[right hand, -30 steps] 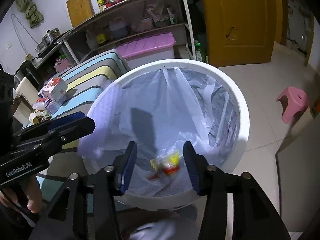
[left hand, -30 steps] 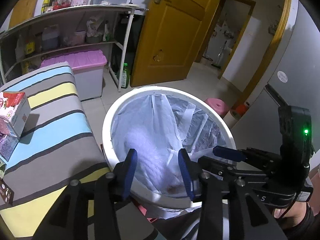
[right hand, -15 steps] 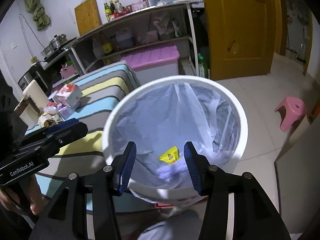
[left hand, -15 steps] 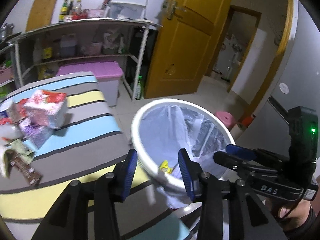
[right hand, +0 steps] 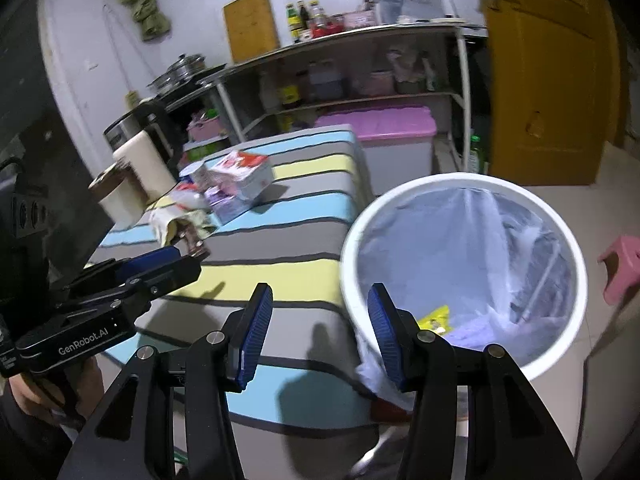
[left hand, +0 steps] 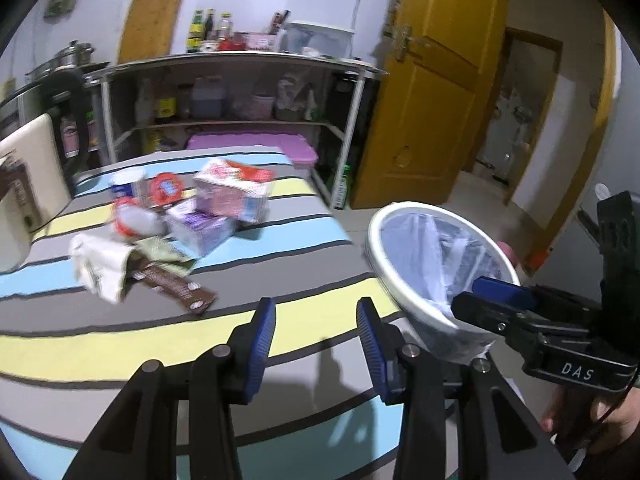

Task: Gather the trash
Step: 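Move both open tools back toward the remaining items on the table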

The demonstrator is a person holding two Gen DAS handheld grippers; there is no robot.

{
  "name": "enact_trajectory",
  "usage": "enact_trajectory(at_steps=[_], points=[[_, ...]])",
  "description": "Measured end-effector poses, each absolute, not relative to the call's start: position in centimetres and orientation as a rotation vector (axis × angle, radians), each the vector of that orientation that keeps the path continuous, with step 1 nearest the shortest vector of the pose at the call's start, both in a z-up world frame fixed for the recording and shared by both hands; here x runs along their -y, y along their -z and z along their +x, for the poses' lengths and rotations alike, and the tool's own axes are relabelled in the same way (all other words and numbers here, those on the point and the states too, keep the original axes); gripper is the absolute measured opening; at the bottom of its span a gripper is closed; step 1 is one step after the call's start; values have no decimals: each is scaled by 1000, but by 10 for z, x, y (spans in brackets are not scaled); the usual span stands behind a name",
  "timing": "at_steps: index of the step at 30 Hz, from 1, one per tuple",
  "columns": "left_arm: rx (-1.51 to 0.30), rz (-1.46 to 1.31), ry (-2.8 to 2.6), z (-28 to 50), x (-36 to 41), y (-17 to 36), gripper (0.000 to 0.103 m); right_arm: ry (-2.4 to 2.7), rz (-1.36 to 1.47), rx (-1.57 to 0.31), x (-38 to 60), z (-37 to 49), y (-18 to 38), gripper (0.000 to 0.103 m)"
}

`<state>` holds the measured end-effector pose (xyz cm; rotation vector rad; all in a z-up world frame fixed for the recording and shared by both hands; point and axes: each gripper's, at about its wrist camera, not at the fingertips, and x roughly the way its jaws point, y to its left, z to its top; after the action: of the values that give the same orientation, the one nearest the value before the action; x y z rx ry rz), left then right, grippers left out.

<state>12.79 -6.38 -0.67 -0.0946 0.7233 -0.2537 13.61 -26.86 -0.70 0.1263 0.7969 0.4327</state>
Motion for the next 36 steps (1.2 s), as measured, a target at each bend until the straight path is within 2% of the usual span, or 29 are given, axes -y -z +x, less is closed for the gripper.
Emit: enact_trajectory(at_steps=[12,14,16,24,29,36], points=[[-708,-129,132,104,13,7,42,-542,16,-790,221,134,5,51],[-713,-141,111,103,4,8,42,-555,8,-789,215,138,4,54],[-725,-167,101,104,-8,9,42,-567,-4,-784,209,143,2,61],[-737,-209,25,113,-46,7,43,-619,-48,-750,185,167,-4,66],[-721,-233,2,124,-65,4,56,-632,-62,-745,176,189,-7,67],[-723,-282,-15,146,-86,5,63,-664,-110,-731,160,218,-12,68]])
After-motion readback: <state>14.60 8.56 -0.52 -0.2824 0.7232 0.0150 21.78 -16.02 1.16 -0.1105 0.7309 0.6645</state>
